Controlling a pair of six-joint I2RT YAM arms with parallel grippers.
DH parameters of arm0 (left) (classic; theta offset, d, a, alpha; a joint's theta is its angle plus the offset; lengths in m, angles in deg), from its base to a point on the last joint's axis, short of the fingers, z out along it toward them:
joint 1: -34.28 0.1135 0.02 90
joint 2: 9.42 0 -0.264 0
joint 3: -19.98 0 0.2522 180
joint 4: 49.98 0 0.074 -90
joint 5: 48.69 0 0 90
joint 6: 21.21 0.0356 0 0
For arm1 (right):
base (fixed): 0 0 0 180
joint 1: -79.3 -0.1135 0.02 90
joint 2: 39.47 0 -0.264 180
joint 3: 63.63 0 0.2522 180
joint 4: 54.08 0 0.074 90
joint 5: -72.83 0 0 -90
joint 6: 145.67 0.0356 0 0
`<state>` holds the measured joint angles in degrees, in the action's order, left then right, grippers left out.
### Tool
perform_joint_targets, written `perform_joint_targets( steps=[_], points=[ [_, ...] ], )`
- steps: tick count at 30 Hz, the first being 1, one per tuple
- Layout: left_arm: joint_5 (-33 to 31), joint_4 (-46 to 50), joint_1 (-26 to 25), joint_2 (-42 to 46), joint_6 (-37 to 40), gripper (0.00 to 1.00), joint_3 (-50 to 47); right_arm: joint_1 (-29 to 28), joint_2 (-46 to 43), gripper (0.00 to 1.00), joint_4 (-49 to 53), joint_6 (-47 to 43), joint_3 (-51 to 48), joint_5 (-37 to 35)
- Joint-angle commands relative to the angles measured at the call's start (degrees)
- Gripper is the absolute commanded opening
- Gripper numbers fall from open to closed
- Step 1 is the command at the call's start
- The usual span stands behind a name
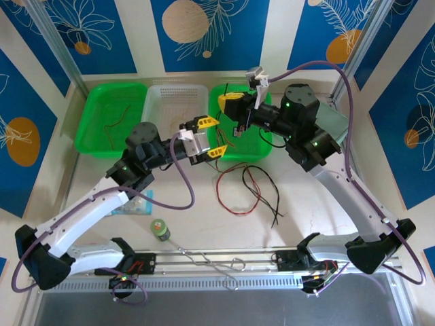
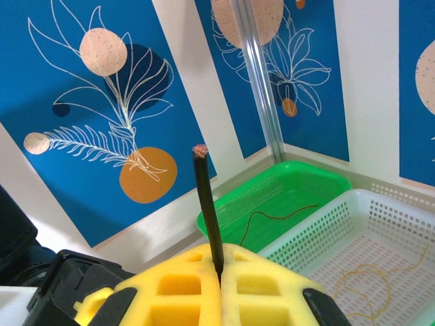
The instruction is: Untangle the cables
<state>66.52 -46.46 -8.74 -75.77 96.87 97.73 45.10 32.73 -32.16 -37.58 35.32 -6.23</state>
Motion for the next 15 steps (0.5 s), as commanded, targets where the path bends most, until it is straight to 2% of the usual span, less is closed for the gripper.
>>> perform_joint_targets(
  steps=[1,3,4,6,7,8,15],
  points=[
    [2.4,-2.4,-1.0,-1.1,-0.3,0.58,3.0,-0.7,-0.4,0.0,-0.4,0.0,1.8,0.8],
    [1.9,-3.5,-1.2,-1.3,-0.8,0.53,2.8,-0.7,-0.4,0.0,-0.4,0.0,1.8,0.7],
    [1.6,-3.9,-1.3,-1.3,-1.1,0.47,2.6,-0.7,-0.5,0.0,-0.3,-0.1,1.9,0.6],
    [1.0,-3.6,-1.3,-0.9,-1.4,0.26,2.5,-0.7,-0.7,0.0,0.0,-0.6,1.9,0.2],
    [0.6,-3.2,-1.3,-0.5,-1.4,0.1,2.5,-0.6,-0.9,0.0,0.3,-0.9,1.9,0.0],
    [0.1,-2.6,-1.3,0.0,-1.4,0.0,2.5,-0.5,-1.1,0.0,0.5,-1.2,1.8,-0.2],
    [-7.4,-2.1,-1.3,5.5,-0.7,0.0,0.8,1.8,-4.1,0.0,1.5,-2.1,0.1,-3.0]
  ],
)
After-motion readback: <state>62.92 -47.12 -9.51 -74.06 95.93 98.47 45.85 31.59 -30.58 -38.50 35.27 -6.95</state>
